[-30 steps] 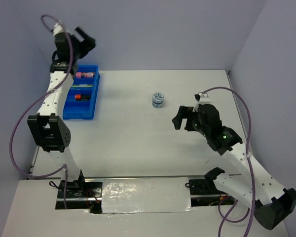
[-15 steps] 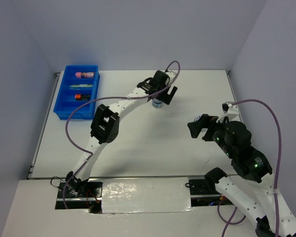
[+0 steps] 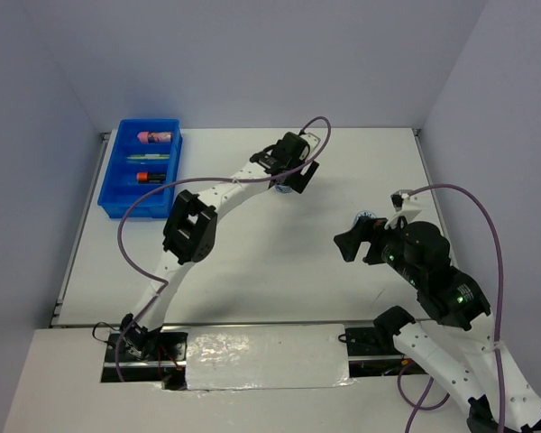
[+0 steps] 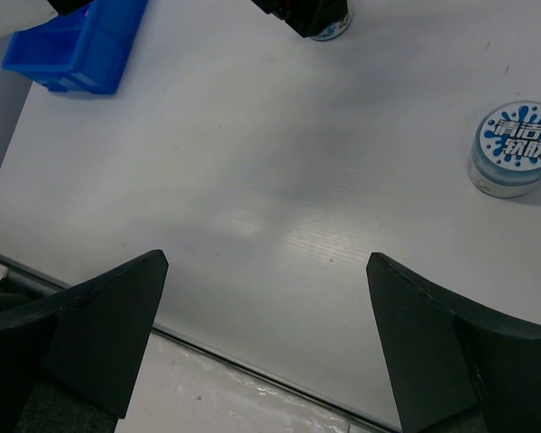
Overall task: Sort the stationery into containers
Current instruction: Pick up the stationery from the center of the board.
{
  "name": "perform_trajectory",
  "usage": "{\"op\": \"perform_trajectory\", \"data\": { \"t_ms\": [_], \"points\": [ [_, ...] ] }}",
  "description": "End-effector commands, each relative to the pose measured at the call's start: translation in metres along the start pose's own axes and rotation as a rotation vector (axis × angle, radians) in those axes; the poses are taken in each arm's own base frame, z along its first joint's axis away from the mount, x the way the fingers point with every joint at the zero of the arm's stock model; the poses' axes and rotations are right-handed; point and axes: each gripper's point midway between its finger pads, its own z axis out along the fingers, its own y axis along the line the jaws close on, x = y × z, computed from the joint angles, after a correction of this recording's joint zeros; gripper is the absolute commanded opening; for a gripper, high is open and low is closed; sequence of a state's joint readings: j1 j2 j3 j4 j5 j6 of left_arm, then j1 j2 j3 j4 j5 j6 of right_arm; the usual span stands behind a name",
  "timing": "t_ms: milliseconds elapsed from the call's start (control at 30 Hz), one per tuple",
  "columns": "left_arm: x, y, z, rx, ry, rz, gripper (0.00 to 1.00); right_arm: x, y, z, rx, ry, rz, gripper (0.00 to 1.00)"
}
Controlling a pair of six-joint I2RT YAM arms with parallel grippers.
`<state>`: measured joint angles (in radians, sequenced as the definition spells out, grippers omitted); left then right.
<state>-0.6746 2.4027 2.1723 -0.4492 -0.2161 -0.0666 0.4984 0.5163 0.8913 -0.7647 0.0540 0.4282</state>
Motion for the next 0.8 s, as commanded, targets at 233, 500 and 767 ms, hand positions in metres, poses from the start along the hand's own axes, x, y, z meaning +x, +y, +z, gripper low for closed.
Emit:
{"op": "perform_trajectory", "data": {
  "t_ms": [233, 500, 767],
  "points": [
    [-0.019, 0.019, -0.012, -0.072, -0.049, -0.005, 0.99, -0.001, 0.008, 0.002, -0.057, -0.018, -0.019, 1.00],
    [-0.037, 0.041, -0.018, -0.111, -0.105, -0.044, 0.99, 0.003, 0.009, 0.008, -0.069, -0.001, -0.029, 1.00],
    [-0.031, 0.037, 0.005, -0.008, -0.094, -0.057, 0.99, 0.006, 0.011, 0.012, -0.080, 0.011, -0.036, 1.00]
  ]
}}
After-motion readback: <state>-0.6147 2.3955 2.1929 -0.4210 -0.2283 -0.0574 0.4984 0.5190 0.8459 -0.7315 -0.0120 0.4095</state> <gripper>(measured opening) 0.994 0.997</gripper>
